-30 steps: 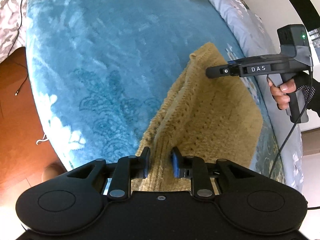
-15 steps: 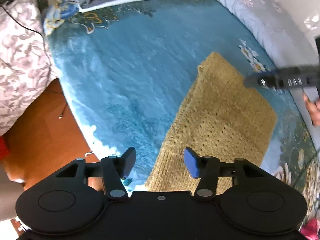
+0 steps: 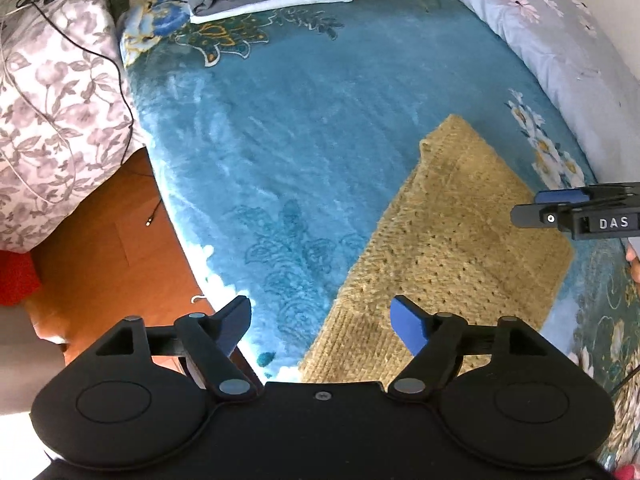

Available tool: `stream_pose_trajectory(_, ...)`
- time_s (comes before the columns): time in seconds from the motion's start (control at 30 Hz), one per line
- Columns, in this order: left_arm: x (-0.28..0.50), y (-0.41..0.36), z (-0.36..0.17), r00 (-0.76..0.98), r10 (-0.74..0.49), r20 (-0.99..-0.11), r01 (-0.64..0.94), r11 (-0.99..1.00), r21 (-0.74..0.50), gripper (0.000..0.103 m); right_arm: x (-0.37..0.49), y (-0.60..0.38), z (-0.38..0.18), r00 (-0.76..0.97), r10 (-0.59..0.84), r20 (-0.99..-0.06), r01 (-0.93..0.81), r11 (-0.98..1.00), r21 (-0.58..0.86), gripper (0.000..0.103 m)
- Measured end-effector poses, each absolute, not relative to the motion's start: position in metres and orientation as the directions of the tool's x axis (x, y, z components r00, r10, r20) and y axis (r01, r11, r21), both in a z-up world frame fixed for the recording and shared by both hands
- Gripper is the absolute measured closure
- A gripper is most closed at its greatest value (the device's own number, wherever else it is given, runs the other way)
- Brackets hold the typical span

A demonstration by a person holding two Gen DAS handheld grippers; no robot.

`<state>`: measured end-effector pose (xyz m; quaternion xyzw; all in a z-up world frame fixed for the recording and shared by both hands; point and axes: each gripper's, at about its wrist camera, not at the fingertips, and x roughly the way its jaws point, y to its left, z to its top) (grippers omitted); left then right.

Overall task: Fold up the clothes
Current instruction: 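Lay the folded sweater on the bedspread and open both grippers, then close both grippers on the folded sweater's edge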

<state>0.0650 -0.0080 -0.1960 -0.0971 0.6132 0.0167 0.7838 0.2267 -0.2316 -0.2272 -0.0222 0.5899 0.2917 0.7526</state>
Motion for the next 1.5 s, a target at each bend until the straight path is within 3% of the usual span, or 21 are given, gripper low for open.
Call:
stream_pose_trajectory(0.4, 0.064, 0.000, -0.195, 0.262, -0.113, -0.958, -0.175, 0.971, -0.163, 0.019, 0.227, -0.225, -0.227, 0.127, 0.402, -0.907, -0.475, 0.828, 0.300, 0.036)
stream_pose_trajectory(0.7, 0.001, -0.002, -0.224, 0.291, -0.206, -0.934, -0.453, 0.830, -0.324, 0.016, 0.252, -0.241, -0.237, 0.088, 0.366, -0.926, -0.500, 0.821, 0.277, 0.035)
stream_pose_trajectory(0.8, -0.016, -0.015, -0.235, 0.317, -0.228, -0.921, -0.472, 0.804, -0.361, 0.016, 0.259, -0.244, -0.244, 0.059, 0.388, -0.920, -0.526, 0.795, 0.302, 0.024)
stream_pose_trajectory(1.0, -0.030, -0.033, -0.263, 0.318, -0.284, -0.905, -0.494, 0.765, -0.414, 0.016, 0.274, -0.246, -0.261, -0.006, 0.381, -0.925, -0.613, 0.729, 0.305, 0.026)
stream_pose_trajectory(1.1, -0.031, -0.036, -0.273, 0.310, -0.218, -0.926, -0.505, 0.787, -0.354, 0.016, 0.280, -0.247, -0.269, -0.041, 0.385, -0.922, -0.631, 0.706, 0.323, 0.028)
stream_pose_trajectory(1.5, -0.026, -0.031, -0.311, 0.409, -0.356, -0.840, -0.533, 0.654, -0.537, 0.016, 0.308, -0.249, -0.303, -0.221, 0.452, -0.864, -0.639, 0.602, 0.479, 0.028)
